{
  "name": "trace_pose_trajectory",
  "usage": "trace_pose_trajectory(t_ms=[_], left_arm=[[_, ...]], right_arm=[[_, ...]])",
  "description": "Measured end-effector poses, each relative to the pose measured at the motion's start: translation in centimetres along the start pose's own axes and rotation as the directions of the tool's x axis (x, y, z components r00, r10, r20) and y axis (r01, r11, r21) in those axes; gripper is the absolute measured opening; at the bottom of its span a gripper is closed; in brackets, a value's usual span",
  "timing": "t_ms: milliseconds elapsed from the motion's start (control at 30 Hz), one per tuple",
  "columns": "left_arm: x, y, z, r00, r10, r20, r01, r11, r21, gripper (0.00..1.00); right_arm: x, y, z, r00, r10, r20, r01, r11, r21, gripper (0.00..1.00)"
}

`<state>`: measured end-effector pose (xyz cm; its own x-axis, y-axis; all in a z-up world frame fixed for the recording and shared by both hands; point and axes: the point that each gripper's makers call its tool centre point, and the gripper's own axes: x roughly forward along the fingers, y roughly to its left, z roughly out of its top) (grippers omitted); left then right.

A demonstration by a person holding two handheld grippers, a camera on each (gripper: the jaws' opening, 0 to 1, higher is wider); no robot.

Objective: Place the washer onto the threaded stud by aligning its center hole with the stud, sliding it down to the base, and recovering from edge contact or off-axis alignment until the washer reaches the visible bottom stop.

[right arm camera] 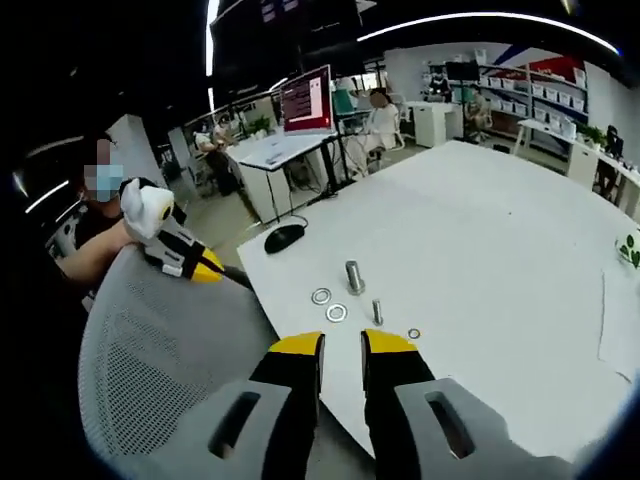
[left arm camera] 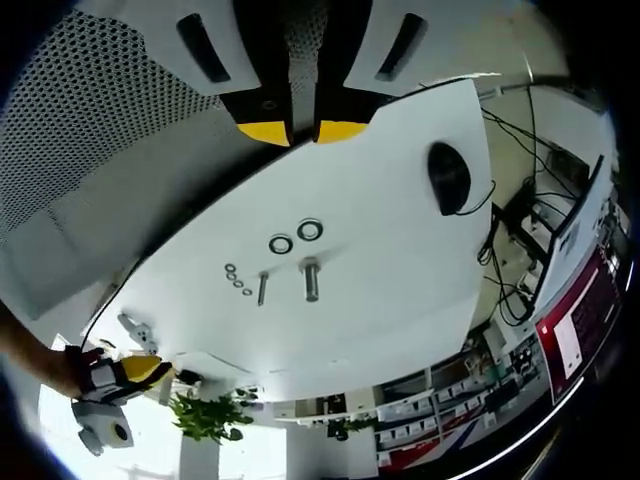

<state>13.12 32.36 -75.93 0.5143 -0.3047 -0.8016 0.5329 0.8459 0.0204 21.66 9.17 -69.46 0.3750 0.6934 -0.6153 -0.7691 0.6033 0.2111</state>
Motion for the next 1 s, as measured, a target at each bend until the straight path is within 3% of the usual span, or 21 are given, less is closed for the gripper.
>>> trace_pose_trajectory(t_ms=[167, 400, 567, 667, 867, 900, 933, 1000], left_arm=[[0.0, 0.0, 0.0, 1.0, 0.0, 0.0, 0.0, 1.0, 0.002, 0.06], [0.0, -0.1, 0.0, 1.0, 0.0, 0.001, 0.0, 1.0, 0.002, 0.06], [0.0, 0.0, 0.0, 1.0, 0.001, 0.002, -0.001, 1.0, 0.001, 0.06], [-0.1, 0.0, 0.0, 1.0, 0.002, 0.007, -0.002, 1.0, -0.001, 0.06], [-0.1, -0.1, 0.1, 1.0, 0.002, 0.01, -0.002, 1.0, -0.002, 0.06], [-0.1, -0.1, 0.0, 1.0, 0.002, 0.01, -0.002, 1.0, -0.002, 0.06], [-0.1, -0.1, 0.1, 1.0, 0.001, 0.01, -0.001, 1.0, -0.002, 0.06], [-0.2, -0.2, 0.1, 1.0, 0.001, 0.01, -0.001, 1.0, -0.002, 0.06]], right_arm=[[1.6, -0.3, -1.6, 0.996, 0.035, -0.08, -0.038, 0.999, -0.033, 0.17], [3.6, -0.5, -3.5, 0.977, 0.077, -0.198, -0.099, 0.99, -0.101, 0.17], [5.0, -1.1, -4.8, 0.952, 0.083, -0.293, -0.141, 0.973, -0.183, 0.19], [5.6, -1.3, -5.8, 0.928, 0.073, -0.366, -0.175, 0.952, -0.251, 0.21], [6.9, -1.4, -6.6, 0.903, 0.074, -0.423, -0.209, 0.936, -0.283, 0.22], [7.1, -1.3, -7.0, 0.892, 0.083, -0.444, -0.236, 0.923, -0.303, 0.23], [7.2, -1.6, -7.6, 0.871, 0.072, -0.485, -0.263, 0.904, -0.337, 0.24], [7.5, -2.3, -8.3, 0.857, 0.04, -0.514, -0.265, 0.889, -0.373, 0.24]])
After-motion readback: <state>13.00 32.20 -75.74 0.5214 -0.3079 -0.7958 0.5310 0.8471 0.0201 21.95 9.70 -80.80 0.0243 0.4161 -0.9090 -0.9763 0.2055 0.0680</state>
